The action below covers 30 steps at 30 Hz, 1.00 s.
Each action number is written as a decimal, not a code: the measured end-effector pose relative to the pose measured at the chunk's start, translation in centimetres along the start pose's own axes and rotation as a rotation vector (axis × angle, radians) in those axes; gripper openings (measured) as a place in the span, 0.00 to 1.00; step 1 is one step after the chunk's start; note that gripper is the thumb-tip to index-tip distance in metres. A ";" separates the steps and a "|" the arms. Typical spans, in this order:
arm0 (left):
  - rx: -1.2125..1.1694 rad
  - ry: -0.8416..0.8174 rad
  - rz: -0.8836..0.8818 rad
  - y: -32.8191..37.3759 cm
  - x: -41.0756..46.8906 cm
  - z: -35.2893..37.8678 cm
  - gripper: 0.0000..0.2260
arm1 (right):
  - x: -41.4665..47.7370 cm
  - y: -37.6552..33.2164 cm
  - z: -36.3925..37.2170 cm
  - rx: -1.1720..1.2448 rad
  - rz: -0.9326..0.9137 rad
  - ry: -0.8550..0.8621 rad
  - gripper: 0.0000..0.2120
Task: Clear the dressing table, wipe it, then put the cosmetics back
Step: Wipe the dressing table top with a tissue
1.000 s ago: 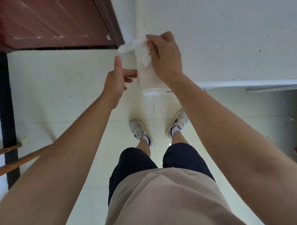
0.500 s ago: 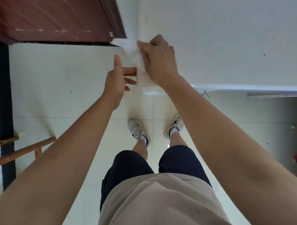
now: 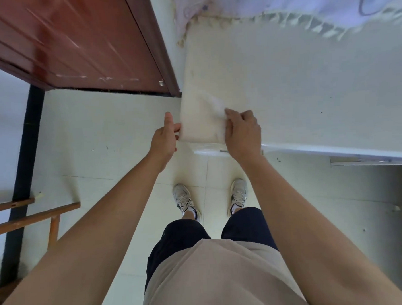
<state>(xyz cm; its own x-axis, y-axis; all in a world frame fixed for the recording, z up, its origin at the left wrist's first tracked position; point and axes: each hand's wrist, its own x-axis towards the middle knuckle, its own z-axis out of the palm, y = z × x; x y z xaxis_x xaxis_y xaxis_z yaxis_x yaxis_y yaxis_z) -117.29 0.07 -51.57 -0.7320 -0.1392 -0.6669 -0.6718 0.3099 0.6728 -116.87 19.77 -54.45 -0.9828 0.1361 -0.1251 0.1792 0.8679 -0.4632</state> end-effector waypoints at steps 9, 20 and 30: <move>0.137 0.446 0.186 3.5 -7.5 -5.4 0.13 | 2.0 -5.5 -8.8 0.185 -0.220 -0.107 0.10; 0.575 1.018 0.154 -1.8 -29.3 -22.5 0.25 | -7.2 -26.6 -13.6 0.288 -0.730 -0.091 0.12; 0.672 1.479 -0.137 -23.9 -59.8 -39.2 0.25 | -38.2 -52.7 -7.5 0.505 -1.294 -0.197 0.11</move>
<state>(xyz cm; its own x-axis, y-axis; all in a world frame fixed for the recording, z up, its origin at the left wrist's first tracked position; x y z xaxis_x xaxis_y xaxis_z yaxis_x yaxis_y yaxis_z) -61.87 -35.85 -15.19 -0.4046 -0.8064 0.4313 -0.8600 0.4959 0.1204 -89.12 -27.60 -18.62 -0.4472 -0.7226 0.5271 -0.7981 0.0563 -0.5999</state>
